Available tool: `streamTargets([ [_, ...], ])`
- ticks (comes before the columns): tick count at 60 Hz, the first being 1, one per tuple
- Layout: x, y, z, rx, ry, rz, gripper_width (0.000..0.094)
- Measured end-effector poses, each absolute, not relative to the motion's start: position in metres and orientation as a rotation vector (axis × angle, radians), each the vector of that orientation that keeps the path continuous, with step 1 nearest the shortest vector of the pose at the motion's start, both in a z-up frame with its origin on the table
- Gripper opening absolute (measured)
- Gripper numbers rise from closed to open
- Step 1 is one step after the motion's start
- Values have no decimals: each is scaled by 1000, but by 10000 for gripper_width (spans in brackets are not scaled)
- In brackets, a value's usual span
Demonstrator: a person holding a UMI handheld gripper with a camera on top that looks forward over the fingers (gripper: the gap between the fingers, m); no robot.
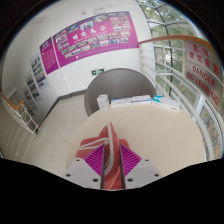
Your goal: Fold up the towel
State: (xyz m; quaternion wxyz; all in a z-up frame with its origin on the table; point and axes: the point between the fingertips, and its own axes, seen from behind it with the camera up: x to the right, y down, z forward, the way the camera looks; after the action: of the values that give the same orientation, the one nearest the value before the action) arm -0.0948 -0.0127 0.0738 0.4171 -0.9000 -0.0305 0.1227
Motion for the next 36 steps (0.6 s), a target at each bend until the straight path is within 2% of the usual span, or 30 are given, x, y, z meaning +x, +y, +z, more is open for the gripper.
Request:
streamTargets([
  [3, -69, -12, 69, -2277, -53, 244, 392],
  [6, -40, -5, 67, -2273, -40, 184, 616],
  [9, -27, -11, 78, -2252, -39, 146, 834],
  [10, -22, -12, 81, -2246, -40, 132, 871],
  [13, -11, -8, 91, -2233, -57, 98, 845],
  [22, -9, -37, 121, -2214, -88, 47, 857],
  [36, -46, -115, 175, -2188, -95, -21, 856],
])
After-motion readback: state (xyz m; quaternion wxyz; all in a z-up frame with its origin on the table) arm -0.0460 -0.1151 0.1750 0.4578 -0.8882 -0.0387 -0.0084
